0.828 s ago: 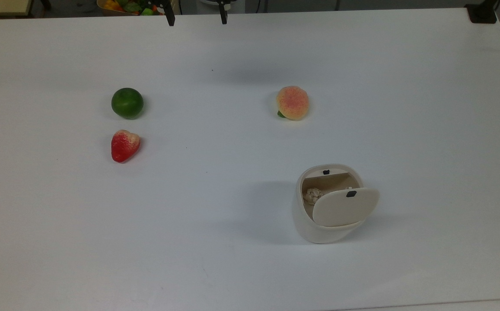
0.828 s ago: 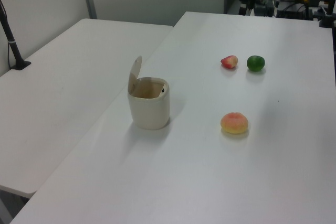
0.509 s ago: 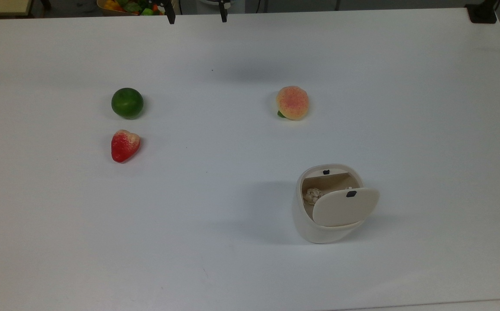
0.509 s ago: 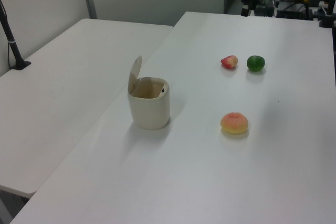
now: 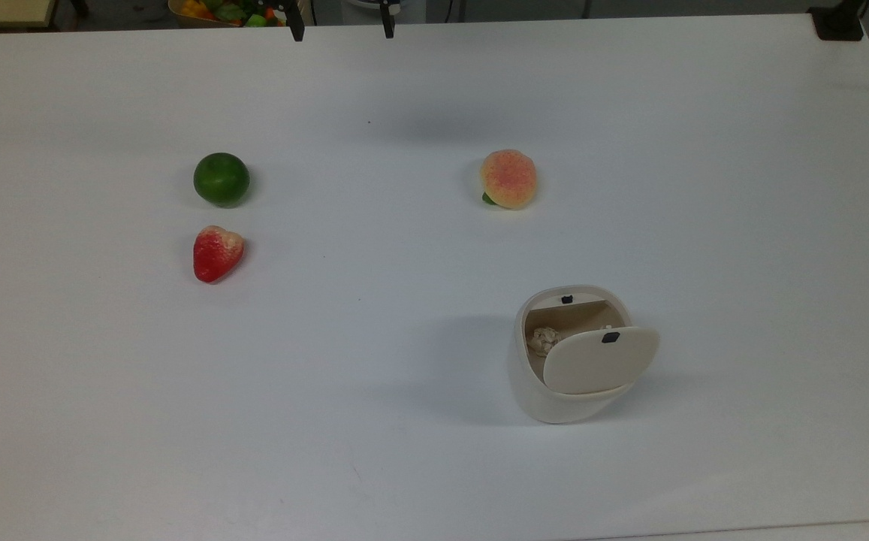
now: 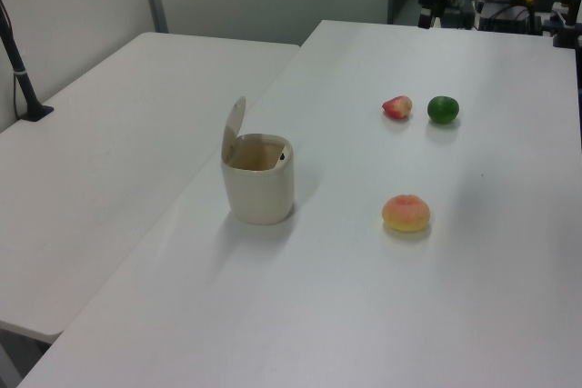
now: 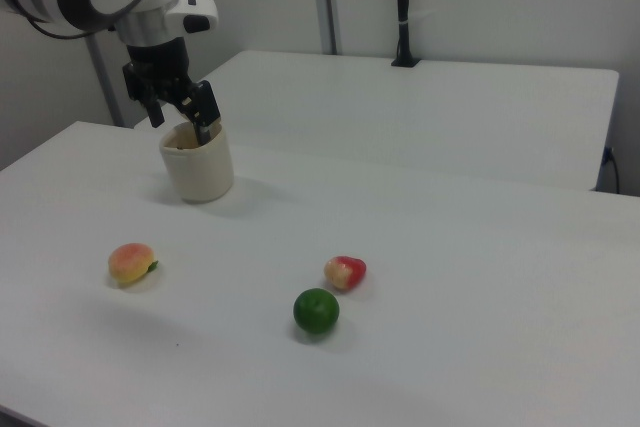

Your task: Close garbage bin

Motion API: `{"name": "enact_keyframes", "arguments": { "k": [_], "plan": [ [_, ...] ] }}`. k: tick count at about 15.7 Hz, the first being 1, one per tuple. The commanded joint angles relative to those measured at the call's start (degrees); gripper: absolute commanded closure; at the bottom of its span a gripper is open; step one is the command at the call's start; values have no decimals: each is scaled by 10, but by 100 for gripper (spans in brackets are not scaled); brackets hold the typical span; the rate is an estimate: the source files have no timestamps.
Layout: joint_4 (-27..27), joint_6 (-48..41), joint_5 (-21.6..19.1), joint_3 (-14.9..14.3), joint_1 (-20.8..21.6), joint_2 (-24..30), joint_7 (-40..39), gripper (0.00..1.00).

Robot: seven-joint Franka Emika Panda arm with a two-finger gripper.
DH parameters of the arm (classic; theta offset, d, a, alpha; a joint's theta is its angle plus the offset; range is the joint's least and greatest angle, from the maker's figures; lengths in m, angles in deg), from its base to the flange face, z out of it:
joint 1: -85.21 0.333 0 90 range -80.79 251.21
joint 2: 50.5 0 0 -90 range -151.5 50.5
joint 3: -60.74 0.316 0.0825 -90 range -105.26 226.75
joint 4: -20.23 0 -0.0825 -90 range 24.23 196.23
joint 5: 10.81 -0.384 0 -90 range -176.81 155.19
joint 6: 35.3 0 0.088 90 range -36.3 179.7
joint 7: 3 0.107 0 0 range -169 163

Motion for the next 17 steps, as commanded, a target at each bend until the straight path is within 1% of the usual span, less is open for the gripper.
{"name": "enact_keyframes", "arguments": {
  "k": [1,7,10,15,17],
  "plan": [
    [4,-14,10,-2,2,10,-8,0],
    [4,-14,12,-2,2,9,-12,0],
    [4,-14,12,-2,2,11,-40,0],
    [-1,-13,16,-2,3,7,-44,0],
    [-7,-14,16,-2,3,5,-71,0]
  ]
}}
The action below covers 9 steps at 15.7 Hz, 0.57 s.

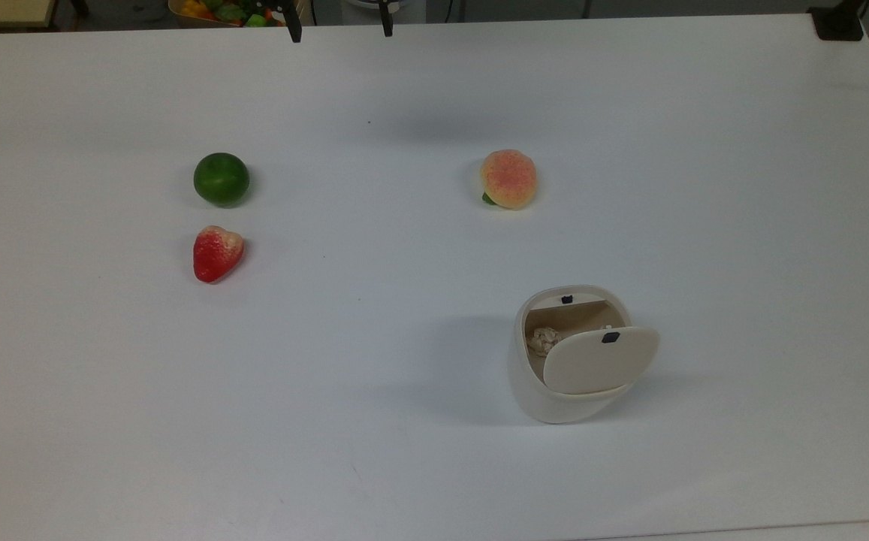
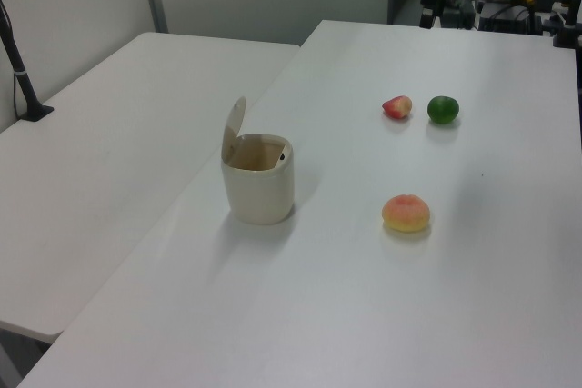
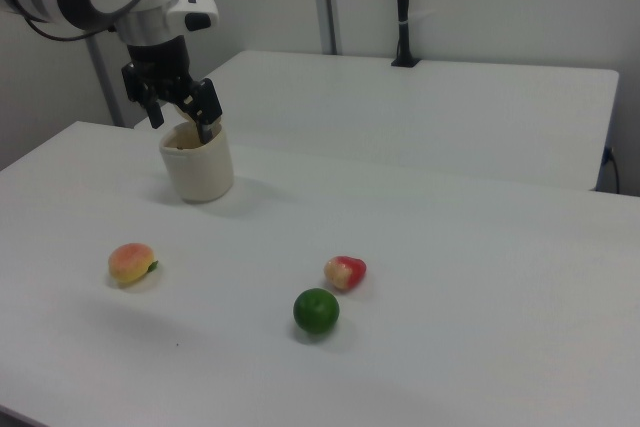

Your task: Close garbage bin

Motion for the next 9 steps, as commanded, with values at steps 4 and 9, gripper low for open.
{"name": "enact_keyframes", "arguments": {
  "k": [4,9],
  "plan": [
    [-8,-28,10,-2,2,5,-38,0],
    [-14,-28,11,-2,4,2,-38,23]
  ]
}}
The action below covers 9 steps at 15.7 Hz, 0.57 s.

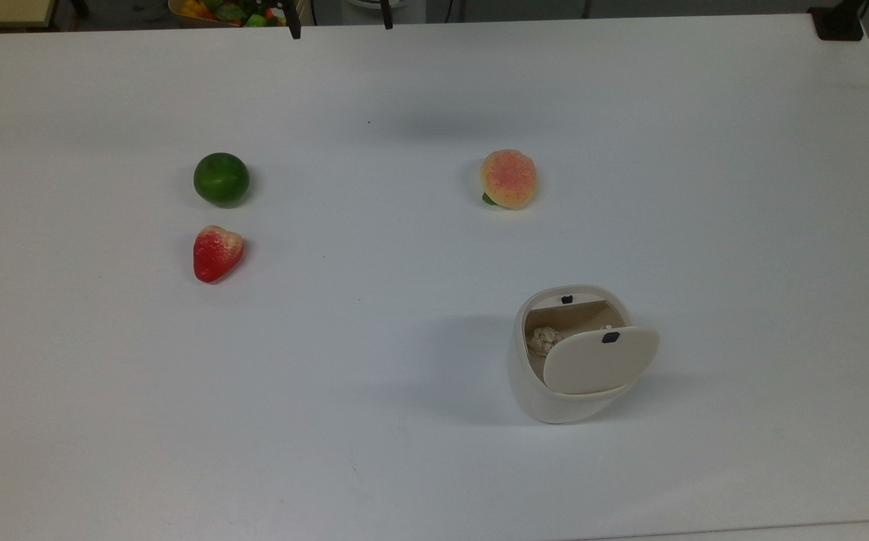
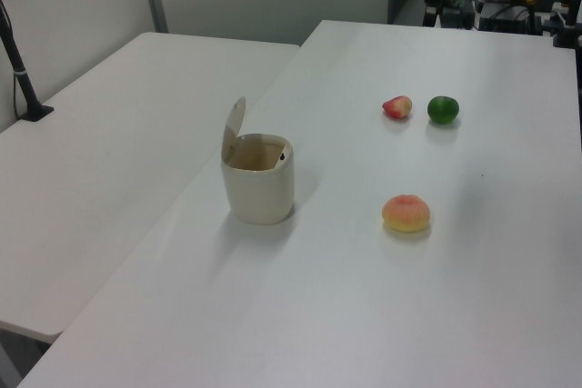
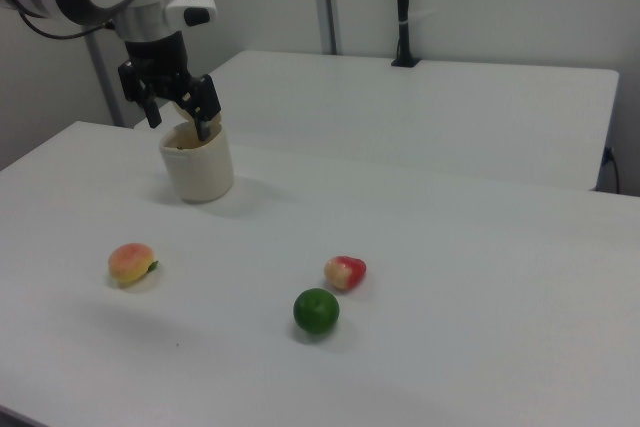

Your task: Close garbage bin

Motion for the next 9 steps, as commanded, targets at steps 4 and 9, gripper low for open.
{"name": "enact_keyframes", "arguments": {
  "k": [4,9],
  "plan": [
    [-8,-11,3,-1,5,-3,-8,75],
    [-16,-9,-6,0,6,-15,-7,100]
  ]
}}
